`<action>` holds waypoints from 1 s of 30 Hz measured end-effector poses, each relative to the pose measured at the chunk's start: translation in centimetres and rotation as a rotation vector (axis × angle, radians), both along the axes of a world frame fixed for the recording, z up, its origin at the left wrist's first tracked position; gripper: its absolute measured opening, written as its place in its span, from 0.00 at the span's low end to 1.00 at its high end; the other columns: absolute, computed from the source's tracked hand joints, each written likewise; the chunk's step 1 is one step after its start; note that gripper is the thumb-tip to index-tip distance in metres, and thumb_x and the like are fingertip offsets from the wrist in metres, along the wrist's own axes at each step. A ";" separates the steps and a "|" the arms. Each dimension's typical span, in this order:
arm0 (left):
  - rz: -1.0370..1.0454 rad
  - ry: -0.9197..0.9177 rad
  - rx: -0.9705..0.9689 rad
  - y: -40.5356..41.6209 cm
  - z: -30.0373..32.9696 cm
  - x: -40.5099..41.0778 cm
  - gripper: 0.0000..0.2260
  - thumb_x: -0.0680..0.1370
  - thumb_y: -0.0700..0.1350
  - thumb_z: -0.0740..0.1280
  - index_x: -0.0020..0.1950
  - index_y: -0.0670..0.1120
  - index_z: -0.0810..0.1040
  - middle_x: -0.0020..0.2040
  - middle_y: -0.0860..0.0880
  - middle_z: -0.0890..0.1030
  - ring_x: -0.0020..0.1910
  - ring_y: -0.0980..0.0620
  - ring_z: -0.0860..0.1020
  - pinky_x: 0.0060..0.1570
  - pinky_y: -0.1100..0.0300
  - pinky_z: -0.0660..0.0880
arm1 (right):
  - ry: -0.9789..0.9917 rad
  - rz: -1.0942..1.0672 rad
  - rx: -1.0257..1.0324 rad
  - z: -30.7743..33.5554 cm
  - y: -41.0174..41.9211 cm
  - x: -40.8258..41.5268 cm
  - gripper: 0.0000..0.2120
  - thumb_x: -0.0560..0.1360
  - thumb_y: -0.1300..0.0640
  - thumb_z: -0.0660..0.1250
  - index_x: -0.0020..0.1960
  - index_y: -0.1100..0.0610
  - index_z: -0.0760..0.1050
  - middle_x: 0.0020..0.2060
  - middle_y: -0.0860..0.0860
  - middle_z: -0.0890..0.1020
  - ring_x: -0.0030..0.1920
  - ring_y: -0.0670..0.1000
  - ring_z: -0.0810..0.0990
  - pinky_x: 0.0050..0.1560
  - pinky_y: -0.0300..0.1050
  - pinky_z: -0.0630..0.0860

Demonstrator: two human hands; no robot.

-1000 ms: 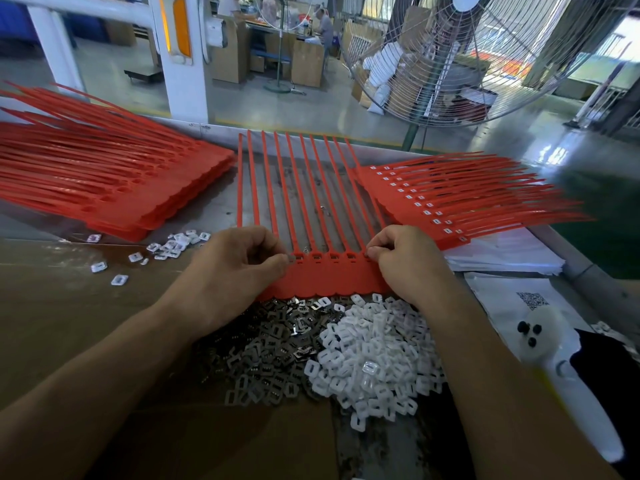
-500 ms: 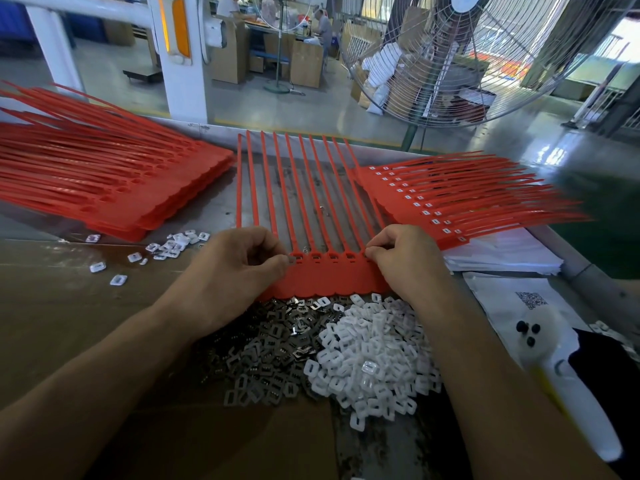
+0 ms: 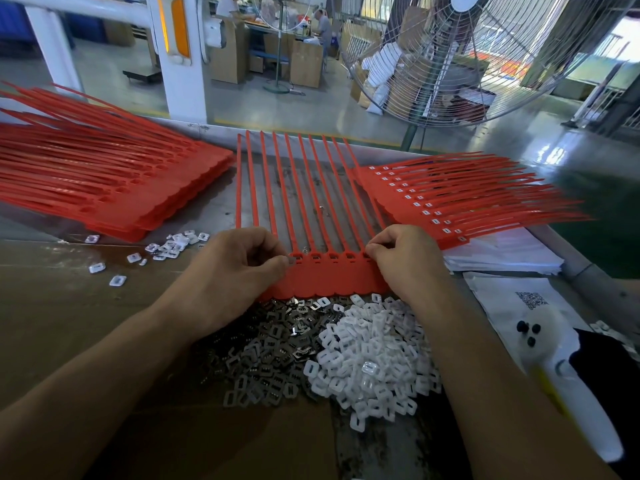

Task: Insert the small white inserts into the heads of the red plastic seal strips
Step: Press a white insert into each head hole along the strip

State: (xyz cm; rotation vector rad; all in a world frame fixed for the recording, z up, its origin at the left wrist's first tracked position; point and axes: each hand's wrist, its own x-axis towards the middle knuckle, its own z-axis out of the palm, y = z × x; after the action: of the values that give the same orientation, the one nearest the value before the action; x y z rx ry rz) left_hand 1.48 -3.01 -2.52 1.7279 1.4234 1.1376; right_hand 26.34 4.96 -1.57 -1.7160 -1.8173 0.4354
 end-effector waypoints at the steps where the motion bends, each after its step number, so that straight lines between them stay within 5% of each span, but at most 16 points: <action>1: 0.000 -0.001 -0.001 0.0 0.0 0.0 0.03 0.77 0.50 0.70 0.44 0.54 0.82 0.38 0.48 0.83 0.34 0.55 0.78 0.37 0.58 0.74 | -0.006 -0.005 0.002 0.0 0.0 -0.1 0.04 0.78 0.53 0.73 0.44 0.47 0.82 0.36 0.39 0.80 0.37 0.39 0.77 0.33 0.35 0.66; 6: 0.005 0.010 0.000 -0.3 0.3 0.2 0.04 0.78 0.48 0.71 0.43 0.53 0.82 0.37 0.48 0.83 0.32 0.58 0.76 0.32 0.67 0.72 | -0.056 -0.008 0.006 0.1 -0.3 -0.3 0.08 0.78 0.53 0.72 0.40 0.45 0.79 0.36 0.39 0.80 0.38 0.40 0.78 0.35 0.39 0.70; 14: 0.018 -0.004 -0.013 -0.4 0.5 0.4 0.04 0.77 0.47 0.71 0.43 0.51 0.82 0.39 0.48 0.83 0.36 0.50 0.80 0.39 0.54 0.76 | -0.047 -0.014 0.013 0.3 -0.6 -0.5 0.02 0.78 0.53 0.72 0.47 0.49 0.83 0.42 0.44 0.84 0.45 0.47 0.82 0.45 0.45 0.75; 18: 0.022 0.016 -0.007 -0.4 0.4 0.2 0.04 0.78 0.48 0.71 0.43 0.52 0.81 0.37 0.49 0.83 0.33 0.56 0.78 0.36 0.59 0.74 | -0.015 0.003 0.080 0.6 -1.0 -0.9 0.04 0.79 0.53 0.71 0.49 0.50 0.84 0.41 0.42 0.84 0.43 0.43 0.81 0.40 0.39 0.73; 21: 0.022 0.016 -0.007 -0.4 0.5 0.2 0.04 0.78 0.49 0.70 0.43 0.53 0.81 0.37 0.50 0.83 0.32 0.58 0.76 0.34 0.64 0.71 | 0.189 0.160 0.110 1.4 -2.0 -1.7 0.04 0.78 0.52 0.71 0.45 0.47 0.84 0.37 0.39 0.84 0.40 0.37 0.81 0.36 0.28 0.70; 25: 0.031 0.008 -0.006 -0.4 0.6 0.3 0.05 0.78 0.51 0.71 0.43 0.53 0.82 0.36 0.51 0.83 0.30 0.60 0.75 0.31 0.67 0.70 | 0.363 0.465 -0.012 2.1 -3.9 -3.5 0.03 0.78 0.49 0.72 0.45 0.46 0.84 0.34 0.39 0.82 0.35 0.37 0.78 0.41 0.36 0.73; 30: 0.037 -0.040 -0.001 -0.5 0.9 0.4 0.05 0.77 0.50 0.71 0.44 0.51 0.82 0.35 0.49 0.82 0.29 0.60 0.72 0.29 0.67 0.68 | 0.405 0.574 -0.046 1.9 -4.7 -4.7 0.02 0.78 0.51 0.74 0.47 0.46 0.84 0.34 0.40 0.81 0.36 0.40 0.77 0.40 0.37 0.74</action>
State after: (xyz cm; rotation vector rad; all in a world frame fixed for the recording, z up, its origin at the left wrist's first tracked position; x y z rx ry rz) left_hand 1.89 -3.55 -1.64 1.6756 1.4375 1.1846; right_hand 21.63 0.26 0.32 -1.0033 -1.9659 0.9851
